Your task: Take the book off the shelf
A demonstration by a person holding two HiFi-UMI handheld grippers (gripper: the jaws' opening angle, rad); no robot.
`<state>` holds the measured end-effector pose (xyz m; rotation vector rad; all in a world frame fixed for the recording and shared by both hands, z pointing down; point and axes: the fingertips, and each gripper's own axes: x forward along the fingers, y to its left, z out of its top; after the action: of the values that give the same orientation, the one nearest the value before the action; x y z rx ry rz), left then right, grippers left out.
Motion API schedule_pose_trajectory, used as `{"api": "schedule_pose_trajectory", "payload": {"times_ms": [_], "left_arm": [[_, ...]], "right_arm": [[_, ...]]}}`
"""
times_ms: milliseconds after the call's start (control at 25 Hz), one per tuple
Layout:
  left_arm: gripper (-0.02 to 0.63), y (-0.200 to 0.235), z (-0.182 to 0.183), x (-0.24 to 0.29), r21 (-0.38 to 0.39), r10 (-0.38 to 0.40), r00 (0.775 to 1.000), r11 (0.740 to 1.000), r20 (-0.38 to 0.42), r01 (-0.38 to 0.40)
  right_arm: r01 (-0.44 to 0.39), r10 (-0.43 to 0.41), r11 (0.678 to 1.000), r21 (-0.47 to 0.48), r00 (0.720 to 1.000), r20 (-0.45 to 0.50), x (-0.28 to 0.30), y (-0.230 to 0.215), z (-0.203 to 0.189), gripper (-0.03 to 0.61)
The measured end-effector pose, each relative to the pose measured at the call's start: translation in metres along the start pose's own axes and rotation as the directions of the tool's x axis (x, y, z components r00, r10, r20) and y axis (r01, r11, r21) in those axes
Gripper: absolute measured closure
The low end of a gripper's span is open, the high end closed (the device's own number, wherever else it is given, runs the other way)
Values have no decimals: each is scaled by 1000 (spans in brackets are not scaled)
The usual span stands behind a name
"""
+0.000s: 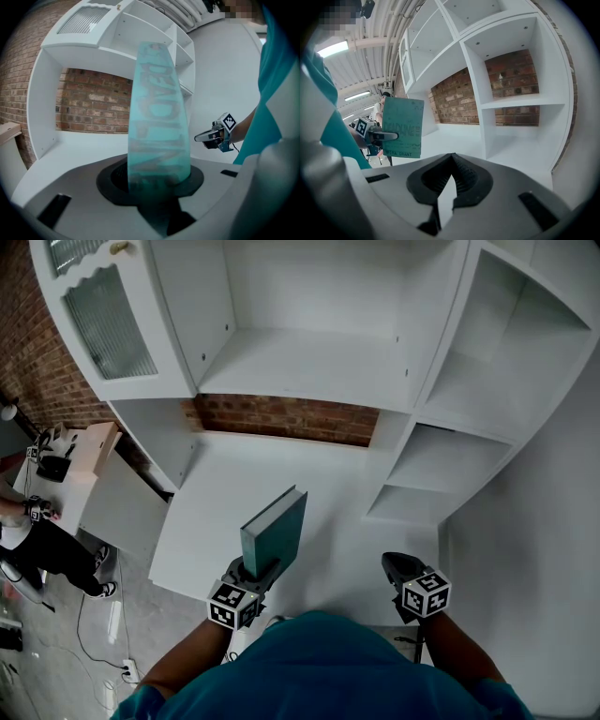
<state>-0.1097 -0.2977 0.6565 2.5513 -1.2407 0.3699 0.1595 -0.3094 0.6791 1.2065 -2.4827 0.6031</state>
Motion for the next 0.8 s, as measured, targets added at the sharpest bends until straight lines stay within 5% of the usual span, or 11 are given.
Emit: {"api": "schedule_pose_trajectory", "payload": {"times_ms": [800], "left_arm": [[459, -2, 5, -1, 5, -4, 1000, 1000, 14, 4]], "right_arm": [[-7, 7, 1000, -11, 1000, -2, -2, 0, 2, 558]]}}
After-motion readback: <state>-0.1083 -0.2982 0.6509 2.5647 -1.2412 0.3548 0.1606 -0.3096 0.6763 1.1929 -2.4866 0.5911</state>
